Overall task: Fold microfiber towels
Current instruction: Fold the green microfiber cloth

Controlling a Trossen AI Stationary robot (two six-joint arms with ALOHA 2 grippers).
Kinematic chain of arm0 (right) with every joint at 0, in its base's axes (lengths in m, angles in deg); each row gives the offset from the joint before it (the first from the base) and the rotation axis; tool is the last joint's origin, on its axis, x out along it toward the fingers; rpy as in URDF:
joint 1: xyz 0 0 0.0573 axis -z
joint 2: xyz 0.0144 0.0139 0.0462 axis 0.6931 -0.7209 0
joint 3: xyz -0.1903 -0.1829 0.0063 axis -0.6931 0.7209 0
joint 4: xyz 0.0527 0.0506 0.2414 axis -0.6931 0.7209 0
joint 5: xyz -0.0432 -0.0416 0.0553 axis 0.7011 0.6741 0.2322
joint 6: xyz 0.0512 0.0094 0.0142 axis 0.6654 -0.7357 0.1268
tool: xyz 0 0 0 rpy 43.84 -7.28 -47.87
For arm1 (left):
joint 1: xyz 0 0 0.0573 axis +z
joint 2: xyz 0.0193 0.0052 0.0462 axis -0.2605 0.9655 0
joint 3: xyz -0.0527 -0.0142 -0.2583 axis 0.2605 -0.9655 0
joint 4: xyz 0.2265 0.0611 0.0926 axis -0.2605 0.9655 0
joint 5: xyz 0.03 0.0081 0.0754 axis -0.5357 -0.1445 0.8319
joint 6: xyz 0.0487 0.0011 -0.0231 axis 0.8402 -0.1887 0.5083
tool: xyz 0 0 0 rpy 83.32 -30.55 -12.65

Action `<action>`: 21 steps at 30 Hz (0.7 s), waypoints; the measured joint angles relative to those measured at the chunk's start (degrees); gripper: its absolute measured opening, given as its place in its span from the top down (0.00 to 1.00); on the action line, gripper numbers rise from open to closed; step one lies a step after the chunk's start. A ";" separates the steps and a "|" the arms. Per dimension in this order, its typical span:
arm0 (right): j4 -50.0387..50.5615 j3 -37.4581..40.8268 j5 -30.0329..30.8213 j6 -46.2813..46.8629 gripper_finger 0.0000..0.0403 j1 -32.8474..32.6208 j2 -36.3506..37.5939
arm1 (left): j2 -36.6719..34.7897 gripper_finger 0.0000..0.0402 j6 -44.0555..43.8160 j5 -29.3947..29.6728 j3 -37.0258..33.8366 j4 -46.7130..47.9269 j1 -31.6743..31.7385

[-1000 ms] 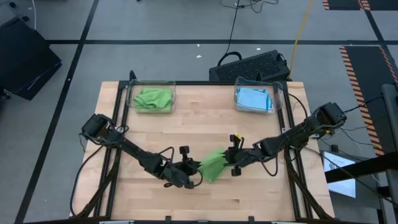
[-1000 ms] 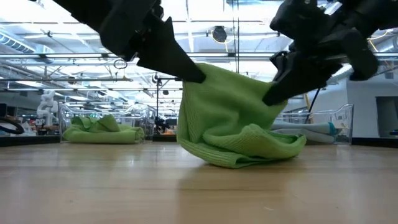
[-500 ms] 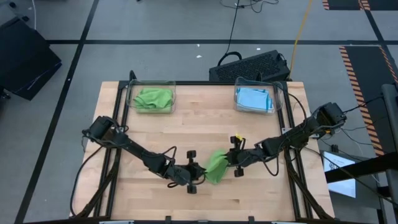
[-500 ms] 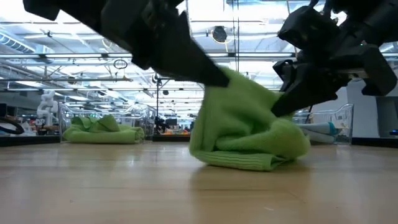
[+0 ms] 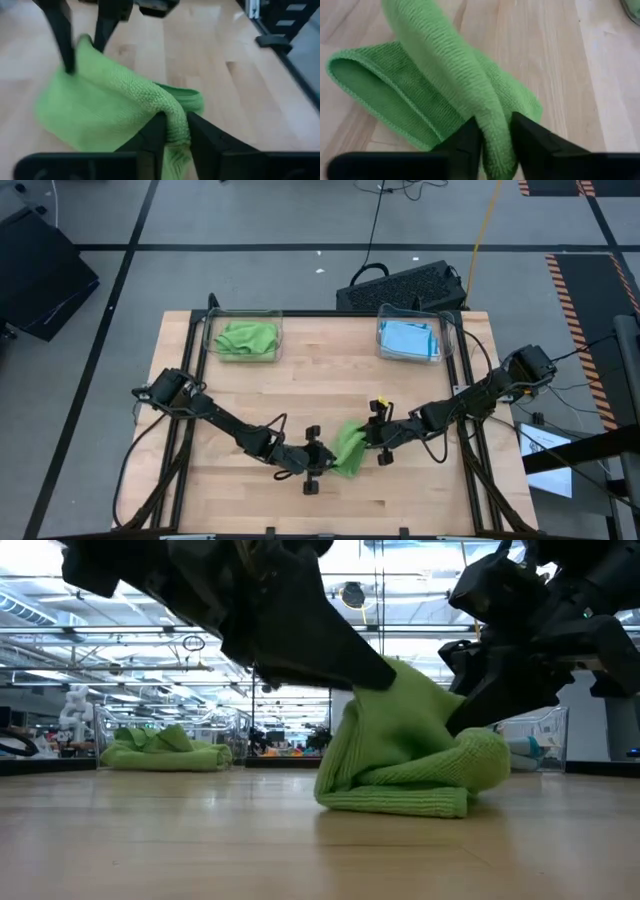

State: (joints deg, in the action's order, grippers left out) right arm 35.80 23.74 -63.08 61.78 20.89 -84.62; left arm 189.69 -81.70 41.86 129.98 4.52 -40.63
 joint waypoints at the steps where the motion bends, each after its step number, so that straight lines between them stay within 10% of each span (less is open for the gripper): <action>1: -0.02 0.00 -0.01 0.55 0.74 0.00 0.00 | 0.22 0.78 -1.23 -0.96 0.00 -0.16 0.21; 11: 5.35 0.00 -7.61 4.75 0.39 0.02 3.81 | 0.27 0.53 -4.63 -2.95 -0.05 -6.23 0.11; 21: -3.52 0.67 -14.97 12.45 0.34 -0.19 9.54 | 0.56 0.50 0.14 -0.66 -0.02 -12.48 0.98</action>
State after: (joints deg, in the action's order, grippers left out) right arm 32.28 24.41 -78.05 74.23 20.71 -75.08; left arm 190.25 -81.56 41.20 129.96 -7.95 -39.65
